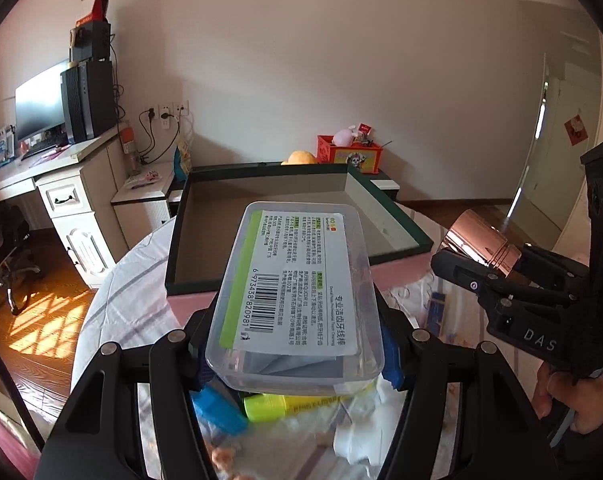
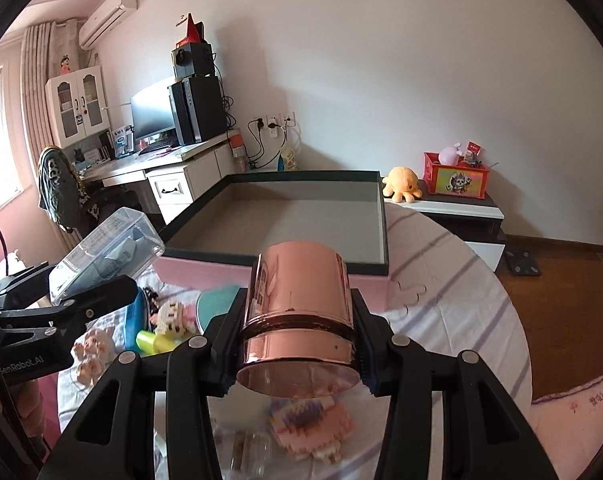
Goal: Organize rigid objects
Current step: 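Lower the cylinder and the plastic case into the pink box and open both tools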
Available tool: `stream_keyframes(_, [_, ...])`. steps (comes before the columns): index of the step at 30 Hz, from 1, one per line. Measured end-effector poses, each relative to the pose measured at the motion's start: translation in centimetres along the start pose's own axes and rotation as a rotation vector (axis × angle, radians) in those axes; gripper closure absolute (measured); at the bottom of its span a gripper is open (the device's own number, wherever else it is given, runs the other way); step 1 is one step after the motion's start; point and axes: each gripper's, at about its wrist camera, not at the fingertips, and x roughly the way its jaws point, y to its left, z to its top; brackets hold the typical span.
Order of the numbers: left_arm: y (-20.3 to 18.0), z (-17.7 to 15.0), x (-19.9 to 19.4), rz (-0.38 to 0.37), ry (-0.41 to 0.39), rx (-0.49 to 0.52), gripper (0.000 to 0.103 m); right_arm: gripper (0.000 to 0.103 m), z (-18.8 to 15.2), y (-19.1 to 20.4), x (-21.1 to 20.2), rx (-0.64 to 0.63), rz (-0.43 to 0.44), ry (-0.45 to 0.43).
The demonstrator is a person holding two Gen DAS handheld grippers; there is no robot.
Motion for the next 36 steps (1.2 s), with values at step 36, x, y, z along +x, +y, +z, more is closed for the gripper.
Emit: stream_keyframes(36, [0.6, 0.4, -7.4, 0.239, -0.181, -0.027, 0.0, 0.019, 4.3, 1.9, -1.8, 0.017, -0.085, -0.064])
